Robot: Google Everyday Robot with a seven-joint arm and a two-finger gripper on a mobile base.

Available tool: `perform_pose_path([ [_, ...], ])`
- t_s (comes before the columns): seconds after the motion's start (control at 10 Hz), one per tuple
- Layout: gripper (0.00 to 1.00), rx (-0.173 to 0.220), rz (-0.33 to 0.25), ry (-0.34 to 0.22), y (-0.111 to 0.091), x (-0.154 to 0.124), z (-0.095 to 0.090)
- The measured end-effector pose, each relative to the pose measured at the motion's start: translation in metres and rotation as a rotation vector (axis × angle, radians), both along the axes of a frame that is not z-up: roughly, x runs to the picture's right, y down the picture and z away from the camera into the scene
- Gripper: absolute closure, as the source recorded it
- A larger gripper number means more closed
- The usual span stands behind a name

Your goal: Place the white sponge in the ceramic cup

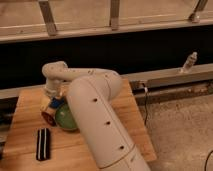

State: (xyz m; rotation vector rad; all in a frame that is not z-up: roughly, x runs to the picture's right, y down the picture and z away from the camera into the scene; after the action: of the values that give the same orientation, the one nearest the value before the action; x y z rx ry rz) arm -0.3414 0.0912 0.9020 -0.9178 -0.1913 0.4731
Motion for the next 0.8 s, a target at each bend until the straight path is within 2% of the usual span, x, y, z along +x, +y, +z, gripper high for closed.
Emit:
perform_pose_path([
  [0.4,0.2,-0.01,0.02,-0.026,0.009,-0.006,0.021],
  [0.7,0.21,-0.008,0.022,-0.031,0.009,-0.007,0.021],
  [0.8,0.27,-0.008,0.022,-0.031,0.008,-0.007,0.021],
])
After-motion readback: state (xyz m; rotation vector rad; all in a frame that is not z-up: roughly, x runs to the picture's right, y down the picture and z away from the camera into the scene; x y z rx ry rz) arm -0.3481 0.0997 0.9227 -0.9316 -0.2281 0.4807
